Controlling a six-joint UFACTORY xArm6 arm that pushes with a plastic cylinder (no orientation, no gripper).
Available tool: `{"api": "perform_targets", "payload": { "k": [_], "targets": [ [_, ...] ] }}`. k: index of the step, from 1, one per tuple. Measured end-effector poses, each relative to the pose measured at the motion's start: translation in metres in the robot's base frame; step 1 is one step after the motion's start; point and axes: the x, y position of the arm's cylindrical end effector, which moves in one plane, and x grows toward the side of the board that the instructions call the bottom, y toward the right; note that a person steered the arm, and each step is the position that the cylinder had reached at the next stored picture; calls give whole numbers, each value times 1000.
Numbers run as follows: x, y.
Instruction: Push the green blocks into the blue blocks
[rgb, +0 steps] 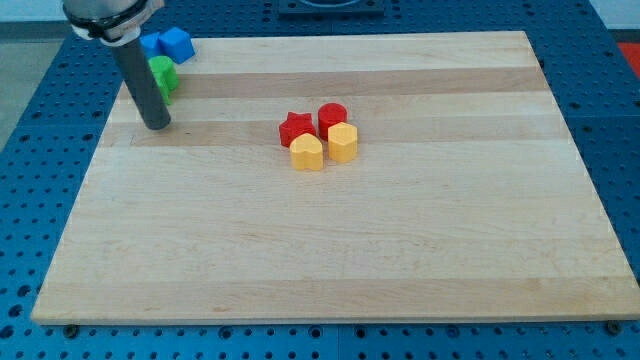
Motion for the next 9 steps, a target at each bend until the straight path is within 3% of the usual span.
{"api": "perform_targets", "payload": {
  "k": [5,6,7,9],
  "targets": [
    [-56,-68],
    [-20,-59],
    [-11,-27],
    [-72,13]
  ]
}}
